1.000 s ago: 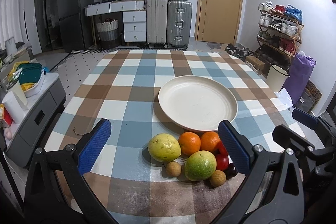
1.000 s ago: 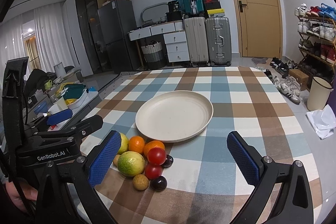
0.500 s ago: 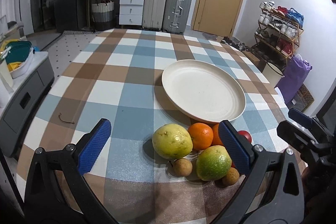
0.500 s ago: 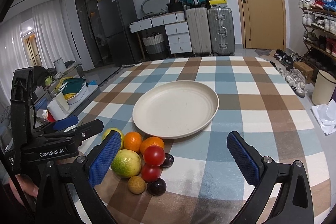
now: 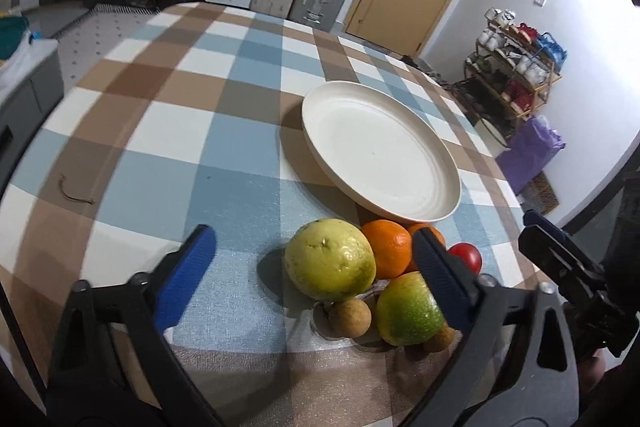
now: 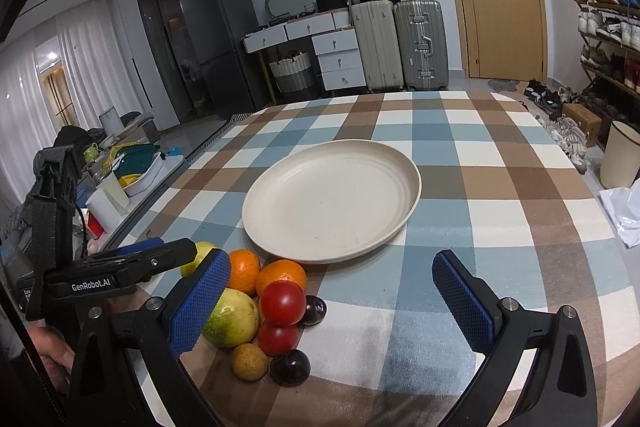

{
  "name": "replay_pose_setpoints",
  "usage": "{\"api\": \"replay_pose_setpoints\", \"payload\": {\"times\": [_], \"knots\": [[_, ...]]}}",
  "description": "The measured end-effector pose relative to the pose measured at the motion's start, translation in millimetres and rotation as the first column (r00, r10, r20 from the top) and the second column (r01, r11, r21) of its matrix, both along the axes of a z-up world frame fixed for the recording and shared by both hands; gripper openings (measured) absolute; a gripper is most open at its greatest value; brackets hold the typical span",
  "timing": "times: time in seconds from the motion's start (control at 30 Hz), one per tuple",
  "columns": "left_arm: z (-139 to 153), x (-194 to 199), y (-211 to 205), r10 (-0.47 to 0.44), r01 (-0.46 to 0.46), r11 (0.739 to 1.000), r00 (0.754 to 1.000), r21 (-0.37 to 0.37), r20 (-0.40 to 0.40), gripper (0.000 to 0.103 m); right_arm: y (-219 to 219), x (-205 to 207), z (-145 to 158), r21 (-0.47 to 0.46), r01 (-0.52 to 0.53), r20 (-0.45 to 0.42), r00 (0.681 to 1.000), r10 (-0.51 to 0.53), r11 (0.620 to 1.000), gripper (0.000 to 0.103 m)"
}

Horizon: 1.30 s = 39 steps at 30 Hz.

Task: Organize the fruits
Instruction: 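Grasp the yellow-green citrus with the left tool while the right tool grasps a red tomato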

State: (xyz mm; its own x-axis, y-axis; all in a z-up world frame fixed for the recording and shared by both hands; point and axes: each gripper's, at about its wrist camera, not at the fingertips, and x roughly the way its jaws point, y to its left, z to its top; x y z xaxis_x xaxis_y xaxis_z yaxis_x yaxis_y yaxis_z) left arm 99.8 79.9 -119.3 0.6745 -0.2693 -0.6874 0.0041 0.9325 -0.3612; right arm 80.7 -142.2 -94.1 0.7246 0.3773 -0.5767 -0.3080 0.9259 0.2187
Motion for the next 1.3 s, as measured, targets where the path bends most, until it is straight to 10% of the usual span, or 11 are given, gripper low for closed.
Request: {"api": "replay_pose_setpoints", "payload": {"times": [0.4, 1.3], "knots": [[-33, 21, 5, -0.112, 0.093, 0.97, 0.991, -0.227, -0.075, 0.049, 3, 5, -4, 0.013, -0.011, -0.018, 1.0, 0.011, 1.0, 0.103], [-12, -1, 22, -0.089, 0.09, 0.96, 0.996, -0.267, 0.014, 0.049, 18, -14, -2, 0.063, -0.142, -0.002, 0.99, 0.142, 0.988, 0.103]]}}
